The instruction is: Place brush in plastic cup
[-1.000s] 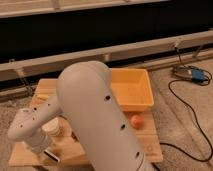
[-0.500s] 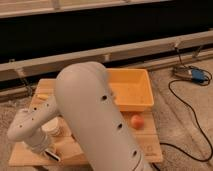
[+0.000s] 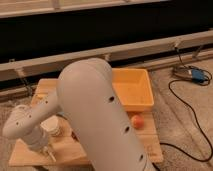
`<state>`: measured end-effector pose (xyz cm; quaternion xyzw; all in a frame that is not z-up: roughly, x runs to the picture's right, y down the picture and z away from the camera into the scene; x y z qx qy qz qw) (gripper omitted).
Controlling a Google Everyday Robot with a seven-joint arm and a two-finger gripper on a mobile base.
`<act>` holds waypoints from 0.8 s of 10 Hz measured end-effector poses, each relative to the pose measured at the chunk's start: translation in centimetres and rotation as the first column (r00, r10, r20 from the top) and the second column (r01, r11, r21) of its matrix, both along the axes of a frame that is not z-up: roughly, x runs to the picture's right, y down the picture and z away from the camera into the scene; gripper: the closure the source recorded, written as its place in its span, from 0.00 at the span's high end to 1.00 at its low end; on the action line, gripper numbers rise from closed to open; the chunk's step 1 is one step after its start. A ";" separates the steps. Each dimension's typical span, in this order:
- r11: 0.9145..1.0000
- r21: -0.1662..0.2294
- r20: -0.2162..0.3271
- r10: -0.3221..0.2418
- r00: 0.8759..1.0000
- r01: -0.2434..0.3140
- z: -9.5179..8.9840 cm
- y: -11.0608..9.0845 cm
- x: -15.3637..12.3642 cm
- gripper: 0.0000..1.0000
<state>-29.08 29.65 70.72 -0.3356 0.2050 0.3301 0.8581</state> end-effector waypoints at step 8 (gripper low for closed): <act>0.998 -0.016 0.174 -0.058 0.983 0.062 -7.7 -0.6 -0.6 0.00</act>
